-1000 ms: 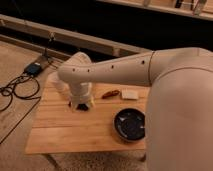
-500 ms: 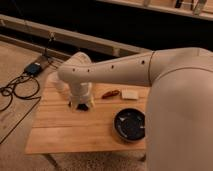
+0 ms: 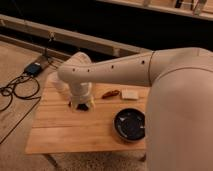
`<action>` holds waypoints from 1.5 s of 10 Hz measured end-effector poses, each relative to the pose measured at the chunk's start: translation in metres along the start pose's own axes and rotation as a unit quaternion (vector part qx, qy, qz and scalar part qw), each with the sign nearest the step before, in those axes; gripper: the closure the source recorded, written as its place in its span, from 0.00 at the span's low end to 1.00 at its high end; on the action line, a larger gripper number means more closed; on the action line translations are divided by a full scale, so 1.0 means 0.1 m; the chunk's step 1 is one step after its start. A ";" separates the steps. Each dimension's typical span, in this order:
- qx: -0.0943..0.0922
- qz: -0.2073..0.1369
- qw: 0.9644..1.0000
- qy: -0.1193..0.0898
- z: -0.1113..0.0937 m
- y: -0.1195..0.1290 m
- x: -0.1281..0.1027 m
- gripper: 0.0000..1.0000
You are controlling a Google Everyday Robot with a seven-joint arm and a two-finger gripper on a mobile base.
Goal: Push the eraser across the table
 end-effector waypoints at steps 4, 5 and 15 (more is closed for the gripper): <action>0.000 -0.002 1.000 0.001 0.02 0.00 -0.02 0.35; 0.001 -0.006 1.000 0.002 0.07 -0.01 -0.08 0.35; -0.014 -0.034 0.999 0.037 1.01 -0.38 -1.00 0.35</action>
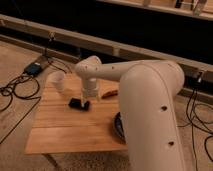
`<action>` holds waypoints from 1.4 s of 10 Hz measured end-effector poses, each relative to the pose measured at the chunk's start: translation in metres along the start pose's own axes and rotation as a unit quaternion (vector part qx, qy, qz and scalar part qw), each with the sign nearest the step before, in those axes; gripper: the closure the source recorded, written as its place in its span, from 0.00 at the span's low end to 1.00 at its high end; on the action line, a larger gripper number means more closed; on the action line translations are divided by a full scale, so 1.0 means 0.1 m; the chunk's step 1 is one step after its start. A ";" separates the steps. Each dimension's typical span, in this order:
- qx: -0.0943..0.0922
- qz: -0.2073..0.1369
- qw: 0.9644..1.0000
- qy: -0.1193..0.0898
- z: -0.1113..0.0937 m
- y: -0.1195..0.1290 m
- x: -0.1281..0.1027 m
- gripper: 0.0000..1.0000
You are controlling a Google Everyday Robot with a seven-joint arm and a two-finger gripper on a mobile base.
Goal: Push the eraser across the table
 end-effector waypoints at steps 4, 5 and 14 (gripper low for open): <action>0.026 0.018 0.999 0.020 0.23 -0.28 -0.21 0.35; 0.033 0.021 0.999 0.022 0.26 -0.33 -0.25 0.35; 0.096 0.019 0.994 0.042 0.52 -0.42 -0.35 0.35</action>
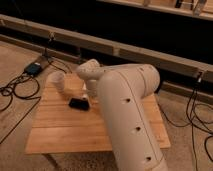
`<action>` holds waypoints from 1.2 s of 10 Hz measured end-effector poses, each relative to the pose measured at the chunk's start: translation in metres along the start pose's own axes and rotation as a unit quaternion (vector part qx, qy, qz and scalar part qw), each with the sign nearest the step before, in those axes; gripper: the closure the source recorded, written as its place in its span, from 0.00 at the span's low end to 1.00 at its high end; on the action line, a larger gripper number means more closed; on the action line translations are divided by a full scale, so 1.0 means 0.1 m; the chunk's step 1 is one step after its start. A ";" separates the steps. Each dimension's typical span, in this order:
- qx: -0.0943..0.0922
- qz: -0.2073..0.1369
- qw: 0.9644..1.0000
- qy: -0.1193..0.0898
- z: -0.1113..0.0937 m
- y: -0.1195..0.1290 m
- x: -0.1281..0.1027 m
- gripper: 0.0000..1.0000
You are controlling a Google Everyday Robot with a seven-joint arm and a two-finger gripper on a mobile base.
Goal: Push the eraser across the table
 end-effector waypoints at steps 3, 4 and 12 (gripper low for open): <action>0.016 -0.009 1.000 0.001 0.05 0.07 -0.03 0.35; 0.017 -0.015 1.000 -0.001 0.06 0.15 -0.06 0.35; -0.007 -0.030 0.999 -0.029 -0.01 0.51 -0.28 0.35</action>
